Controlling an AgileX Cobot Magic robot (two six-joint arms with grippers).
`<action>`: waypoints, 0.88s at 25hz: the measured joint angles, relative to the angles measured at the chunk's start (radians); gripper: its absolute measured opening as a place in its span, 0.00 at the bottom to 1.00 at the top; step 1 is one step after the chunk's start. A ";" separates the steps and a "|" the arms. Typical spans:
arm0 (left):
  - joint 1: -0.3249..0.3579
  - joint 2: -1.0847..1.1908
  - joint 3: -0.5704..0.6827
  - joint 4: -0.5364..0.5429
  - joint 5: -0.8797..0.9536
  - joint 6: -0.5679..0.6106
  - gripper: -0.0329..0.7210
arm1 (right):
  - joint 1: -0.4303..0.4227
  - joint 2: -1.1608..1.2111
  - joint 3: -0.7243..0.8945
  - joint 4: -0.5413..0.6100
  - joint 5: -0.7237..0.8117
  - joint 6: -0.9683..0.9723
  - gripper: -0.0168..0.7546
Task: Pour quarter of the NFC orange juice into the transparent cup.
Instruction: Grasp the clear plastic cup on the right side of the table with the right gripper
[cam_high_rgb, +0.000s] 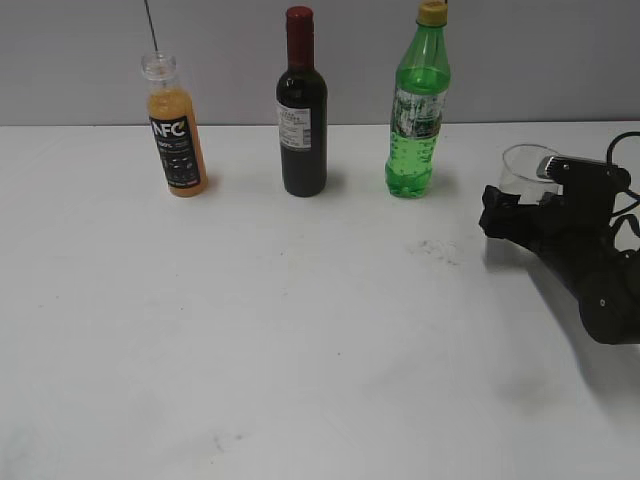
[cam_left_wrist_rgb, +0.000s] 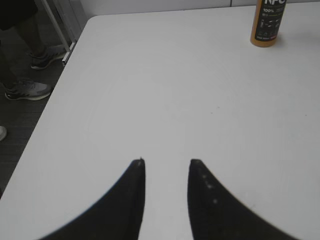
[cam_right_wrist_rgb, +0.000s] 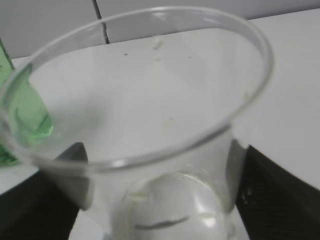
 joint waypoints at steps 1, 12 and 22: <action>0.000 0.000 0.000 0.000 0.000 0.000 0.36 | 0.000 0.005 -0.009 0.000 0.000 0.001 0.90; 0.000 0.000 0.000 0.000 0.000 0.000 0.36 | 0.000 0.055 -0.024 0.000 -0.015 0.006 0.82; 0.000 0.000 0.000 0.000 0.000 0.000 0.36 | 0.000 0.056 -0.045 -0.020 -0.008 0.008 0.74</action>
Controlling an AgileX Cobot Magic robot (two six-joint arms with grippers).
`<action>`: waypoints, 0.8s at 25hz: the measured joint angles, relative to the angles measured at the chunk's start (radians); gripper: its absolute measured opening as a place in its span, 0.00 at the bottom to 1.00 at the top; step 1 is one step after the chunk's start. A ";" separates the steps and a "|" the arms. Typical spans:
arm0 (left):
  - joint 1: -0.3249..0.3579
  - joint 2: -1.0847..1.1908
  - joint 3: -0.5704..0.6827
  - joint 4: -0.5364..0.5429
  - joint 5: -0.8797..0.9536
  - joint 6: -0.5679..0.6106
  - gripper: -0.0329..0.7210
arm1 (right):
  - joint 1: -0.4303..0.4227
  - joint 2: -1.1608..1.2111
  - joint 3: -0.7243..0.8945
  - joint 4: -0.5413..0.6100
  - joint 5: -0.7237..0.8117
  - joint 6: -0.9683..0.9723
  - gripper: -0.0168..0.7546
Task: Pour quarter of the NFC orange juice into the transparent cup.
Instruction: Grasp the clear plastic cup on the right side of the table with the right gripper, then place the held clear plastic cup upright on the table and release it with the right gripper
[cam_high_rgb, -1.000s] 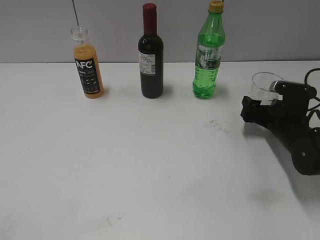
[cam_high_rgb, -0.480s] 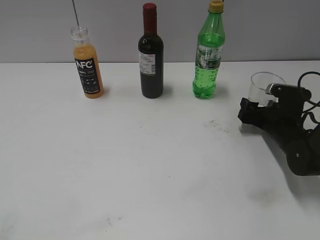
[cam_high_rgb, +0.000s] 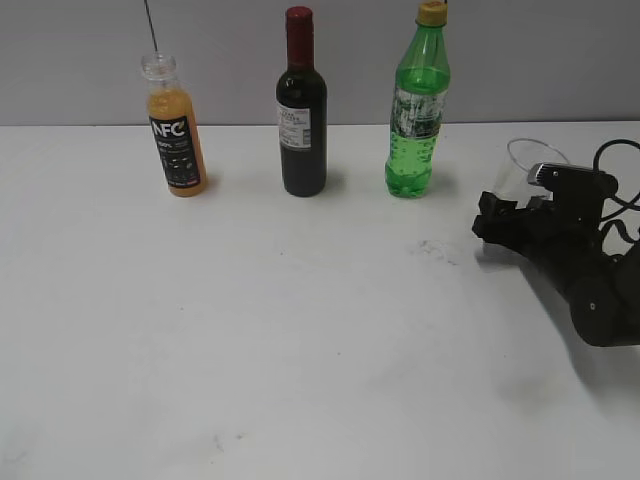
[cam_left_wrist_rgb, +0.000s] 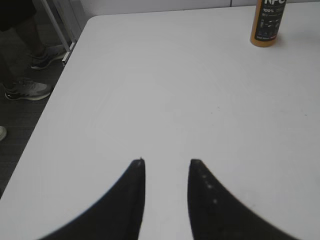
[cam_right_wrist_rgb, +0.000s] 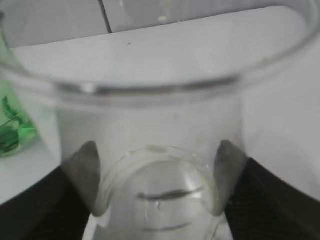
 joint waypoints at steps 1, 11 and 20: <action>0.000 0.000 0.000 0.000 0.000 0.000 0.36 | 0.000 0.000 0.000 -0.001 0.000 0.000 0.72; 0.000 0.000 0.000 0.000 0.000 0.000 0.36 | 0.000 -0.070 0.099 -0.020 0.000 -0.061 0.72; 0.000 0.000 0.000 0.000 0.000 0.000 0.36 | 0.000 -0.238 0.308 -0.354 0.002 -0.114 0.72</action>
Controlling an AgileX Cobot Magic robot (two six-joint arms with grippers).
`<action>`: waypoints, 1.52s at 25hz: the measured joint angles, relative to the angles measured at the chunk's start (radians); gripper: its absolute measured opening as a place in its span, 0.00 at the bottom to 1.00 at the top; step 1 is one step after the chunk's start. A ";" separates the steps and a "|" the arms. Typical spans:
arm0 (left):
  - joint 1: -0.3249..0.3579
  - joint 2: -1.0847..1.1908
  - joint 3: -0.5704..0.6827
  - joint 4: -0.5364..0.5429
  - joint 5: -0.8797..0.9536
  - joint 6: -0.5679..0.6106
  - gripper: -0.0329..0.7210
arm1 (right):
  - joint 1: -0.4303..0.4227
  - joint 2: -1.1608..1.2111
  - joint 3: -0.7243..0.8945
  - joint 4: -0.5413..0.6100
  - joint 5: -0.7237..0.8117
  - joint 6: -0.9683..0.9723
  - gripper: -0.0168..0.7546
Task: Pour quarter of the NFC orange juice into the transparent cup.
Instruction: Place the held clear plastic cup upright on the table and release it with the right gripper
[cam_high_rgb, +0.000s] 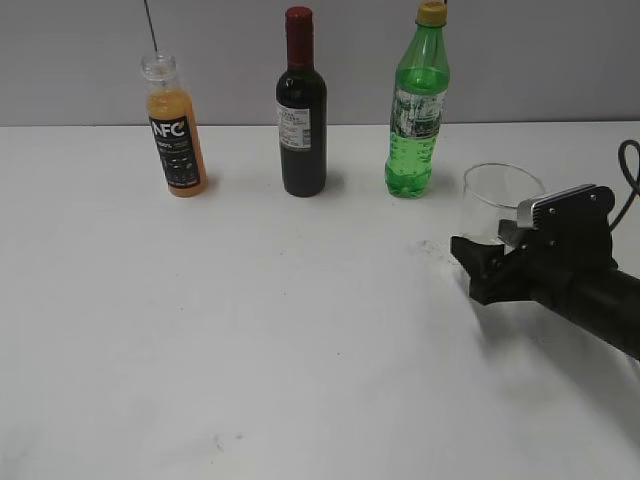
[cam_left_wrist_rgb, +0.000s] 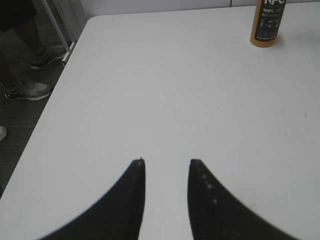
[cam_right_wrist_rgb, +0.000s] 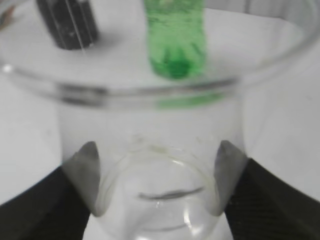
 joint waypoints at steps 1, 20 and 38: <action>0.000 0.000 0.000 0.000 0.000 0.000 0.36 | 0.000 -0.023 0.012 -0.070 0.000 -0.001 0.72; 0.000 0.000 0.000 0.000 0.000 0.000 0.36 | 0.277 -0.060 -0.351 -0.635 0.098 0.146 0.72; 0.000 0.000 0.000 0.000 0.000 0.000 0.36 | 0.330 0.230 -0.455 -0.475 0.118 0.193 0.72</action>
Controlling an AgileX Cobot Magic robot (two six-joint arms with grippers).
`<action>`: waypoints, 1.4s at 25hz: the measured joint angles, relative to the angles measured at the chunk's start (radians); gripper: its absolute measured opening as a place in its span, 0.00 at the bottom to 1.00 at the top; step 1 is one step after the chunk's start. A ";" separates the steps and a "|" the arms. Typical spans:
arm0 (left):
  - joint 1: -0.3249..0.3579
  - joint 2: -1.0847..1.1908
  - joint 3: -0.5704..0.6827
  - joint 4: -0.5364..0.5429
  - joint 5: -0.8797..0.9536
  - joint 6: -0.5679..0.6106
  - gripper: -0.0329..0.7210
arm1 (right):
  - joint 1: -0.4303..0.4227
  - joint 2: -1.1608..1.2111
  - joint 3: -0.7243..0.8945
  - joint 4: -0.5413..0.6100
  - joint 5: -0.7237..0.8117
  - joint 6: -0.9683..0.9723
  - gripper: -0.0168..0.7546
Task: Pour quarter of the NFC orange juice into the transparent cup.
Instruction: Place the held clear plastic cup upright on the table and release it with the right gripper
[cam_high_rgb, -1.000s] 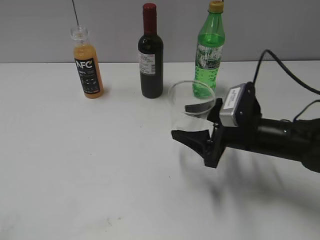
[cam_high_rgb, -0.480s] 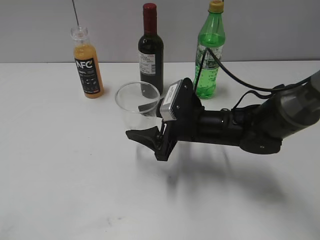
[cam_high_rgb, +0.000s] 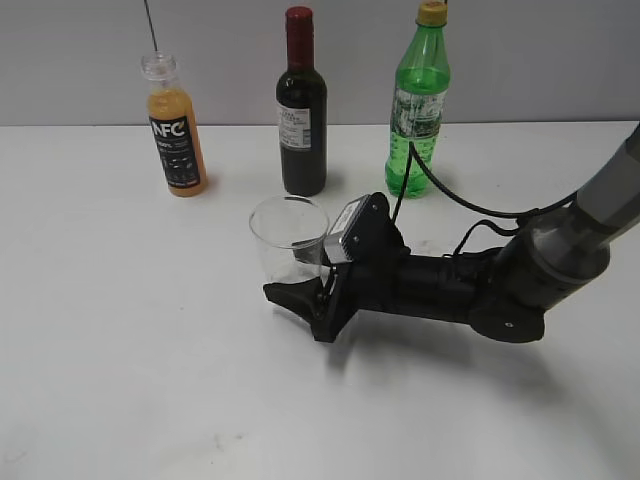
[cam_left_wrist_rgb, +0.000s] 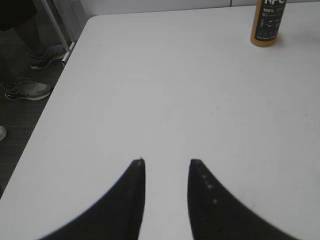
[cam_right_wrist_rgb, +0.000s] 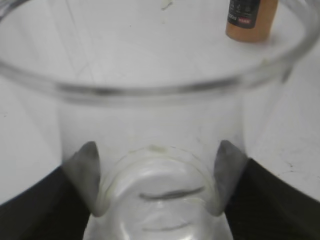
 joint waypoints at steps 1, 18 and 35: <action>0.000 0.000 0.000 0.000 0.000 0.000 0.36 | 0.000 0.000 0.000 -0.006 0.000 -0.001 0.72; -0.002 0.000 0.000 0.000 0.000 0.000 0.36 | -0.033 -0.021 -0.012 -0.188 0.129 -0.033 0.74; -0.002 0.000 0.000 0.000 0.000 0.000 0.36 | -0.035 -0.239 -0.003 -0.546 0.483 0.362 0.82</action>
